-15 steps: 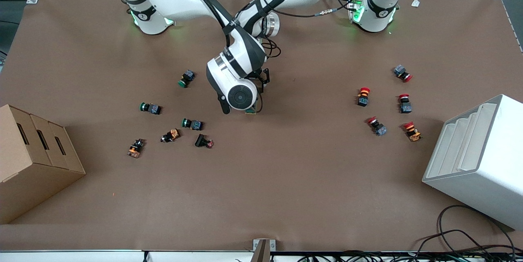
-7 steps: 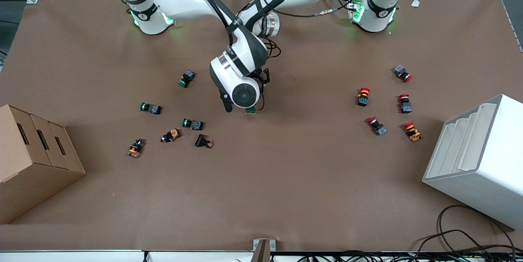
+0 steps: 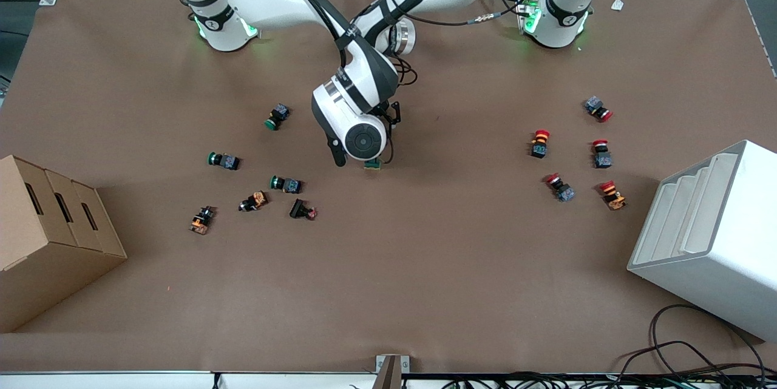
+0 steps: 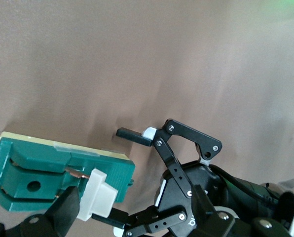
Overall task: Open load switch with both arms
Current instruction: 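Swing the white lever over and down with the right gripper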
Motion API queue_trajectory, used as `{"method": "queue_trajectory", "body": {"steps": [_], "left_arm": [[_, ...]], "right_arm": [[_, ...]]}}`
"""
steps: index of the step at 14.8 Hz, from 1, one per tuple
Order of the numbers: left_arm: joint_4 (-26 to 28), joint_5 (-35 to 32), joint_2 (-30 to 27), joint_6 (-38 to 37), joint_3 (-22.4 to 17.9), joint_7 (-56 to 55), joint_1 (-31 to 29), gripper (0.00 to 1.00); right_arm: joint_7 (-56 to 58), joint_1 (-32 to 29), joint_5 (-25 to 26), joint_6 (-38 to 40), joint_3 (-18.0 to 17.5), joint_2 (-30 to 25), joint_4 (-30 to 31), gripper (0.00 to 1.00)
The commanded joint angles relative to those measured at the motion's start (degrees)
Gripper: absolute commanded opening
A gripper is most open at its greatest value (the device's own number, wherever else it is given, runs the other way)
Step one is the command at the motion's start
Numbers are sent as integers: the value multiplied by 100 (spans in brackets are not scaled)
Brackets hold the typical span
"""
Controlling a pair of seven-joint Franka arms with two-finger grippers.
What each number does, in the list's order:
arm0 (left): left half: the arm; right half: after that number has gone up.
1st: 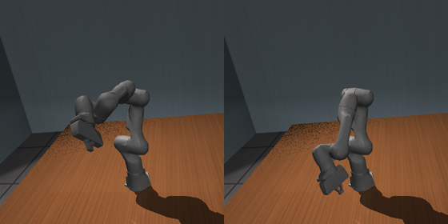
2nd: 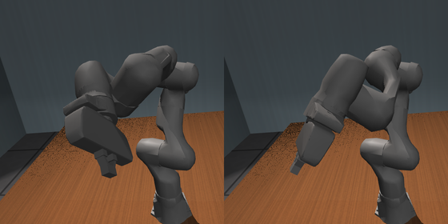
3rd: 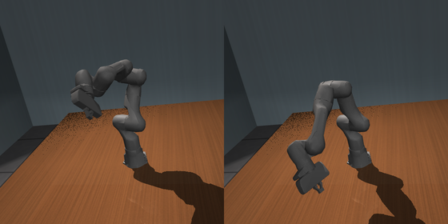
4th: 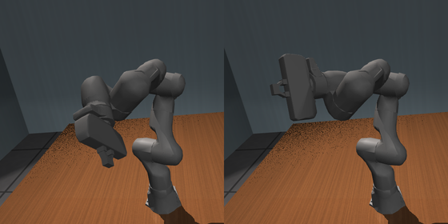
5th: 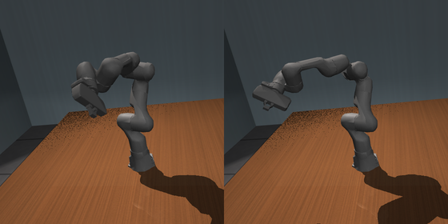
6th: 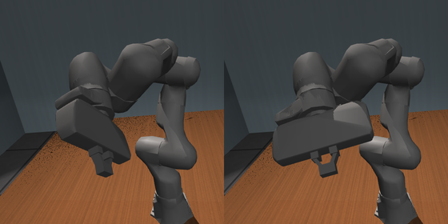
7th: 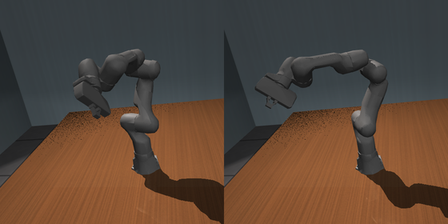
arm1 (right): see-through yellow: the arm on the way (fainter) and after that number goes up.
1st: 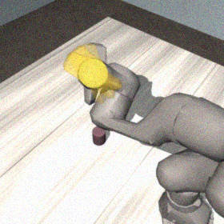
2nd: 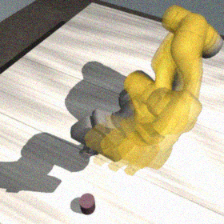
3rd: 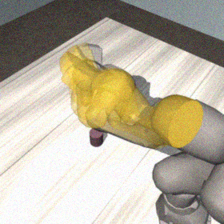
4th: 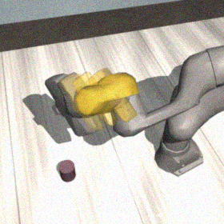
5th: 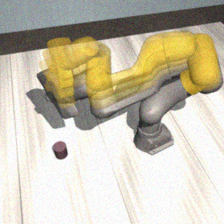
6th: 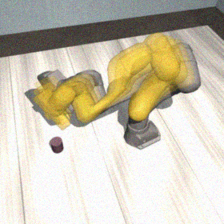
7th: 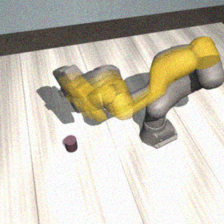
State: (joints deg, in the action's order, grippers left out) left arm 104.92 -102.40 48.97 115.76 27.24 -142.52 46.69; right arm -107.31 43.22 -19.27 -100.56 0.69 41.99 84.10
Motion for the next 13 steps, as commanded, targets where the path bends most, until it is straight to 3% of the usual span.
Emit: {"method": "queue_trajectory", "body": {"steps": [1, 13], "left_arm": [[-121, -96, 104, -19, -35, -31, 50, 99], [-165, -96, 113, -19, -35, -4, 50, 99]], "right_arm": [[201, 11, -138, 80, 10, -112, 19, 100], [325, 134, -121, 168, 10, -60, 88, 100]]}}
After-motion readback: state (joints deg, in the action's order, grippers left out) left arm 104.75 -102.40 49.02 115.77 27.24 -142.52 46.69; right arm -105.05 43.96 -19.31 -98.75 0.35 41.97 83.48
